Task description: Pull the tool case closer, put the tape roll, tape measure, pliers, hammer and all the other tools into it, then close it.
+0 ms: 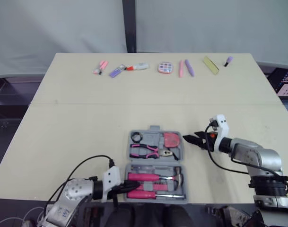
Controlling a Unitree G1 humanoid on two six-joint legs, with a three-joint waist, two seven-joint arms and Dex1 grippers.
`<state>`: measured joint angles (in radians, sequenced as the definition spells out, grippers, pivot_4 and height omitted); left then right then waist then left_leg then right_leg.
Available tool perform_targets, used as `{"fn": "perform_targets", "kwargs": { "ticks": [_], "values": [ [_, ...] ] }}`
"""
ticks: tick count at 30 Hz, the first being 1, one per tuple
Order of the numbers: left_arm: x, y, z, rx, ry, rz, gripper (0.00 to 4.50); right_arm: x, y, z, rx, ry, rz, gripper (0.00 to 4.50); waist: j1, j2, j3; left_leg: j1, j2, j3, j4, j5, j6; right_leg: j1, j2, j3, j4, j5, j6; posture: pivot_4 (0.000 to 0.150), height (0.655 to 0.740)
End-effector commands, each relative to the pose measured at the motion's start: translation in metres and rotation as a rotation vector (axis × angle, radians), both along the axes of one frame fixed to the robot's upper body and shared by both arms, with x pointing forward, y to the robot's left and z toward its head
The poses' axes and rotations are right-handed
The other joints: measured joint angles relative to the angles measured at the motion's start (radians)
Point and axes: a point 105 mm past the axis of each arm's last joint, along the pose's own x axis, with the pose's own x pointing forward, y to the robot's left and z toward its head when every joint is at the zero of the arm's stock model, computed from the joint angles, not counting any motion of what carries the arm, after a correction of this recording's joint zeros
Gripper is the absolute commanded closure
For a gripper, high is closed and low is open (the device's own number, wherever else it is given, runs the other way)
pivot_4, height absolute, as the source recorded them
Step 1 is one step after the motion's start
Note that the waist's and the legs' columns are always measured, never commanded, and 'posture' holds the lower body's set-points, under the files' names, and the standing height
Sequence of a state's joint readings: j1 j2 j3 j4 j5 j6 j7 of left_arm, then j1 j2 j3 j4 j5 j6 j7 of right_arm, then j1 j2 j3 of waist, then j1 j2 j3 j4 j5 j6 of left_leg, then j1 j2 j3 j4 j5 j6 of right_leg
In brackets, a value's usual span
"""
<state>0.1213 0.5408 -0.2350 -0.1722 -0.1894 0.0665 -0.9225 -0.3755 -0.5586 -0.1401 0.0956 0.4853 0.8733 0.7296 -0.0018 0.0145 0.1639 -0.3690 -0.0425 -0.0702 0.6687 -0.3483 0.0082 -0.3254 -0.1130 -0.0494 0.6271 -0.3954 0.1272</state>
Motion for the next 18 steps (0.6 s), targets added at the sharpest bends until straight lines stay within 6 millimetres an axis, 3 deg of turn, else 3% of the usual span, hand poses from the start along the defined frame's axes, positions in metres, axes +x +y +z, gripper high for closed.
{"fn": "perform_targets", "kwargs": {
  "ticks": [1, 11, 18],
  "values": [
    [-0.001, -0.006, -0.008, 0.004, 0.002, -0.013, 4.5, 0.0, 0.004, 0.009, 0.062, -0.015, 0.018, 0.04, 0.0, 0.0, 0.0, 0.0, 0.0, 0.0, 0.0, 0.0, 0.0, 0.0, 0.0, 0.0, 0.0, 0.0, 0.0, 0.15, 0.74],
    [-0.012, -0.005, -0.031, 0.04, 0.045, -0.036, 4.5, 0.003, 0.01, 0.016, 0.171, 0.025, 0.03, 0.04, -0.001, 0.001, -0.001, 0.001, 0.0, 0.0, 0.0, 0.0, 0.0, 0.0, 0.0, -0.001, 0.001, 0.0, 0.0, 0.15, 0.74],
    [-0.013, -0.006, -0.033, 0.041, 0.044, -0.039, 4.5, 0.003, 0.018, 0.017, 0.204, 0.069, 0.067, 0.04, -0.001, 0.002, -0.002, 0.001, 0.0, 0.0, 0.0, 0.0, 0.0, 0.0, -0.001, 0.0, 0.0, 0.0, 0.0, 0.15, 0.74]
  ]
}}
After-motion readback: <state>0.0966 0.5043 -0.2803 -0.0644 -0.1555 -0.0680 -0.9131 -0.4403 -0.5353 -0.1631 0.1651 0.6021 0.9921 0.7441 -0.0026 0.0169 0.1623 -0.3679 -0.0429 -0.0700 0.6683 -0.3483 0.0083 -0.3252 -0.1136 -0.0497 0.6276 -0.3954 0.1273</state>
